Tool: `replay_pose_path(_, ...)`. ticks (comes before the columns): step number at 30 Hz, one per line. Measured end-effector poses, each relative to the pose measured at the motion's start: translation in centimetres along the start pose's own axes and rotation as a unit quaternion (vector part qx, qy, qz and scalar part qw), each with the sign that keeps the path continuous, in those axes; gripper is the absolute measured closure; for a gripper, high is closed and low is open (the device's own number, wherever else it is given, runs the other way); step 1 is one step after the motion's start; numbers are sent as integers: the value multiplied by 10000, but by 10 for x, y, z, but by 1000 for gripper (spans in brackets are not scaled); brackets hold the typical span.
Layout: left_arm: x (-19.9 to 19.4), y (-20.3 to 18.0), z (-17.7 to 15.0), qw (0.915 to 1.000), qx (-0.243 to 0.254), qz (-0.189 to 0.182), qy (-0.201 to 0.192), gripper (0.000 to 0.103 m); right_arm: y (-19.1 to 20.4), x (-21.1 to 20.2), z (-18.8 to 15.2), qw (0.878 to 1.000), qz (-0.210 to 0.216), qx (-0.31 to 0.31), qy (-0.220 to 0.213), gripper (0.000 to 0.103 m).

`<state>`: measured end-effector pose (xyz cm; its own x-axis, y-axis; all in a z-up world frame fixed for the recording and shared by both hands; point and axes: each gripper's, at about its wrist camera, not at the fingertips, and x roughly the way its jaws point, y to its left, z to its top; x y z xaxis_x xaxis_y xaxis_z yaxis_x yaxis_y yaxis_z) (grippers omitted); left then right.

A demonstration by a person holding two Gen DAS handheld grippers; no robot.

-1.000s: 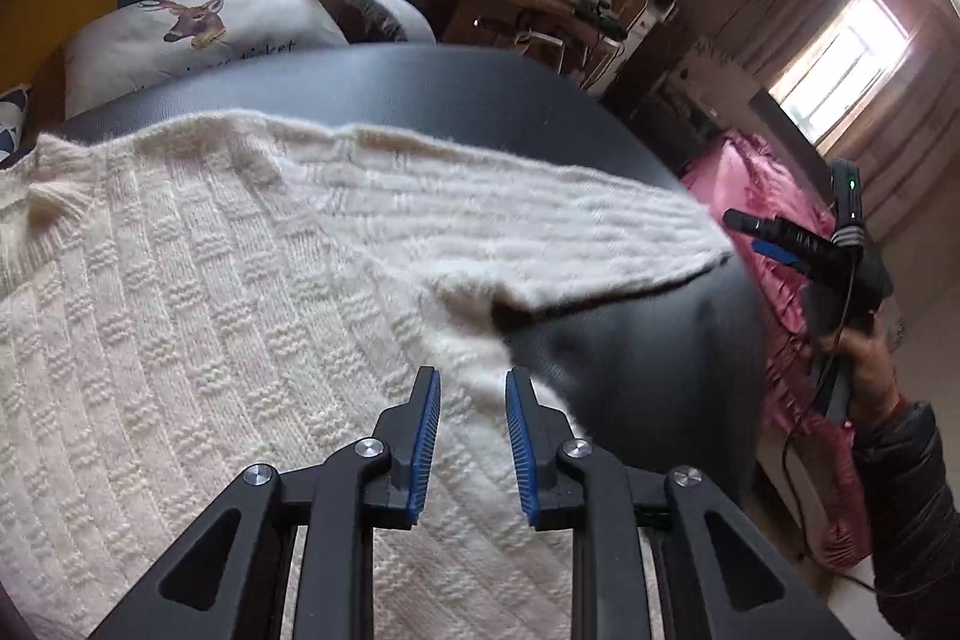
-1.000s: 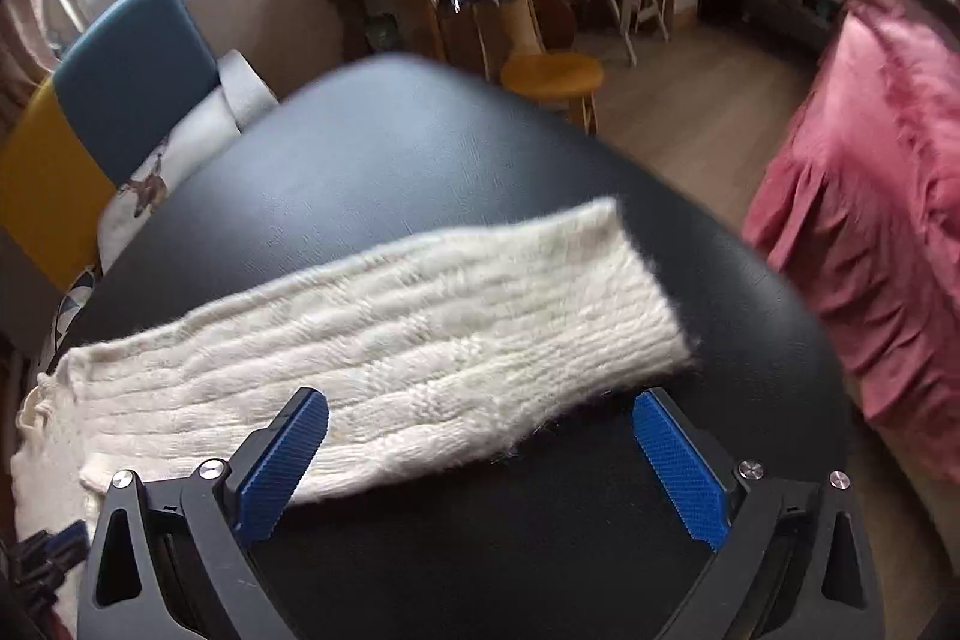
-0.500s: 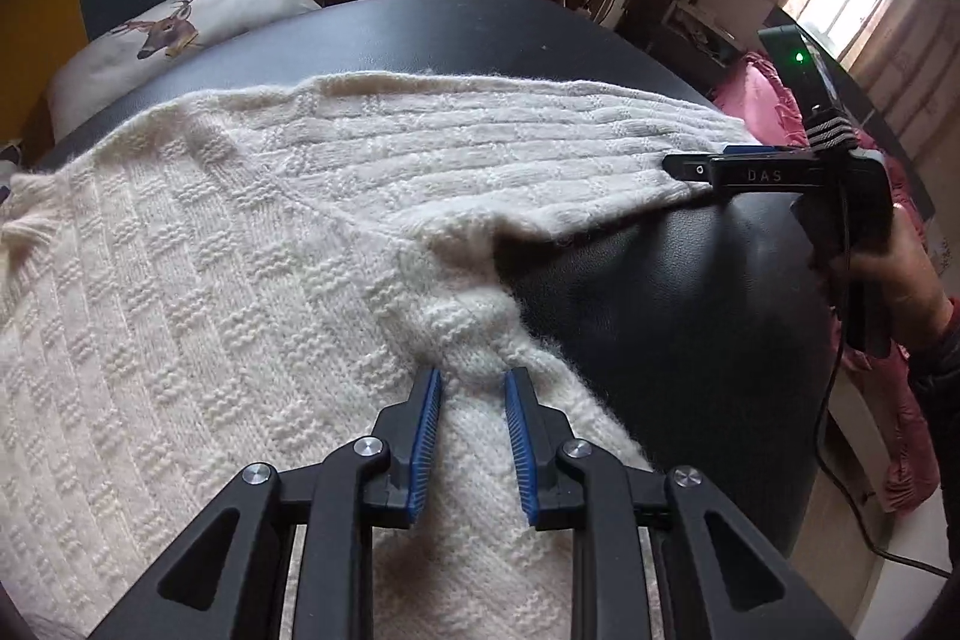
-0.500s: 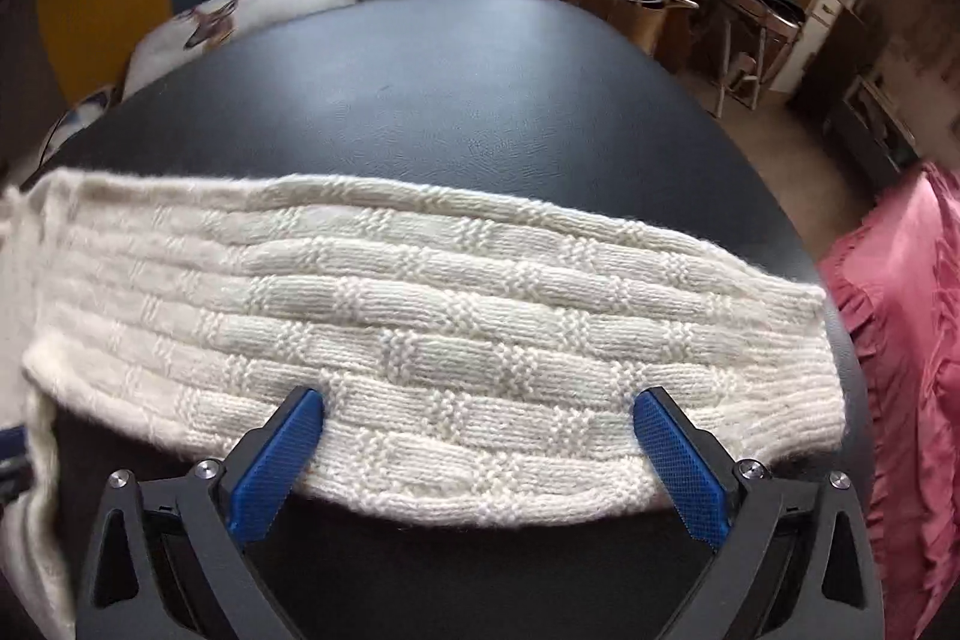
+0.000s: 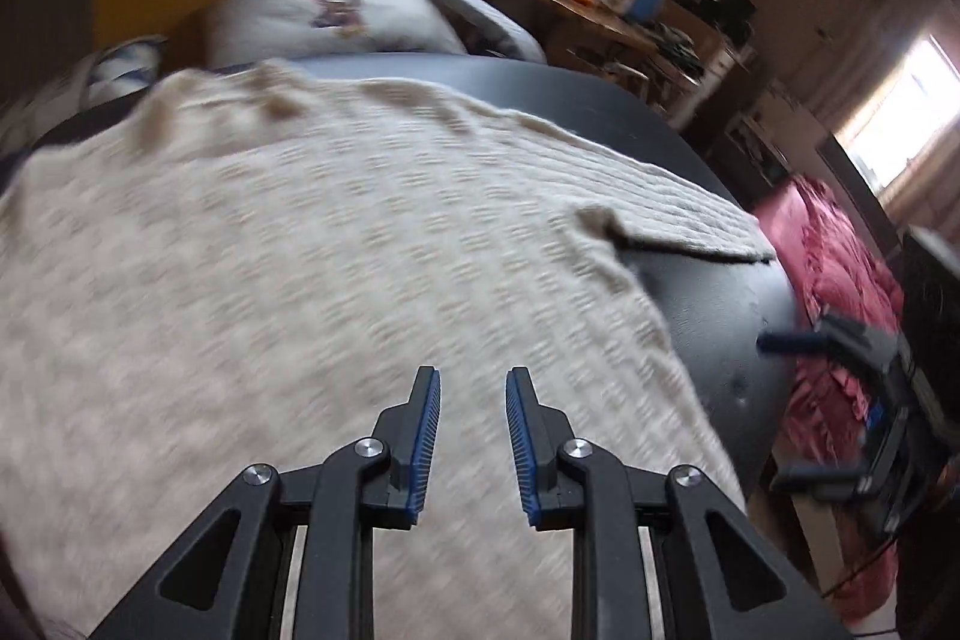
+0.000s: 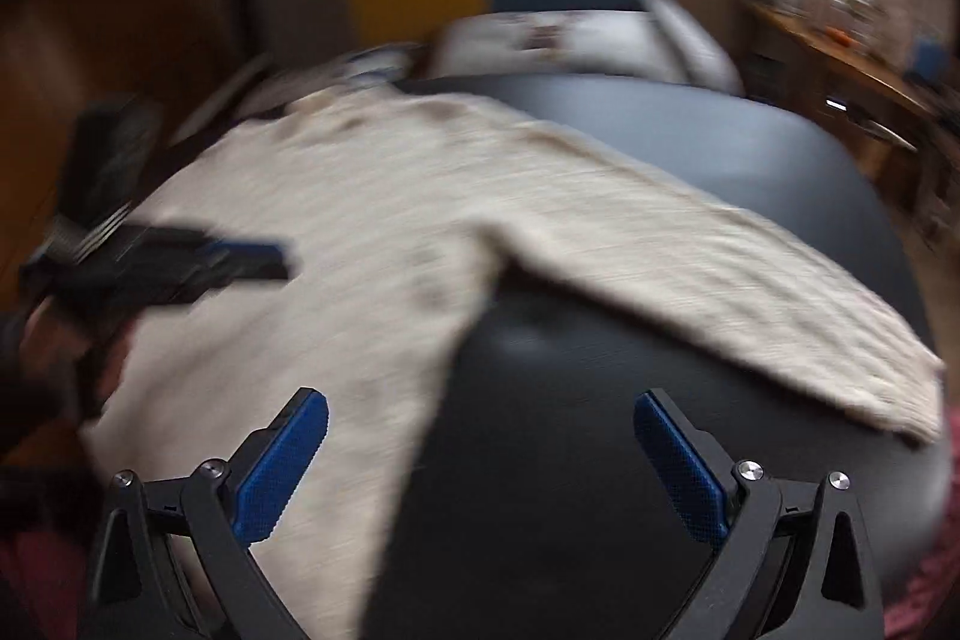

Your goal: Fold clothes

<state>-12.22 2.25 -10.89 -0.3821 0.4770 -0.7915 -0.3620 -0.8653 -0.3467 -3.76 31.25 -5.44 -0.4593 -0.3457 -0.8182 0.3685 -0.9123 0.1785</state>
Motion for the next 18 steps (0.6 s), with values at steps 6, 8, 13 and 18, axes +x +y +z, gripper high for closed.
replay_pose_path(6,-76,64,-72,9934,-1015,101,-530,81,81,60,-15,9967,297,-494,577,0)
replay_pose_path(8,-83,77,-94,9928,-1136,155,-362,81,84,75,-19,9958,39,-488,778,0)
replay_pose_path(13,-76,98,-133,9886,-1456,89,-386,85,81,86,-32,9923,-537,-481,1007,0)
replay_pose_path(18,-99,114,-139,9785,-1947,-82,-674,83,76,85,-35,9933,-615,-311,930,0)
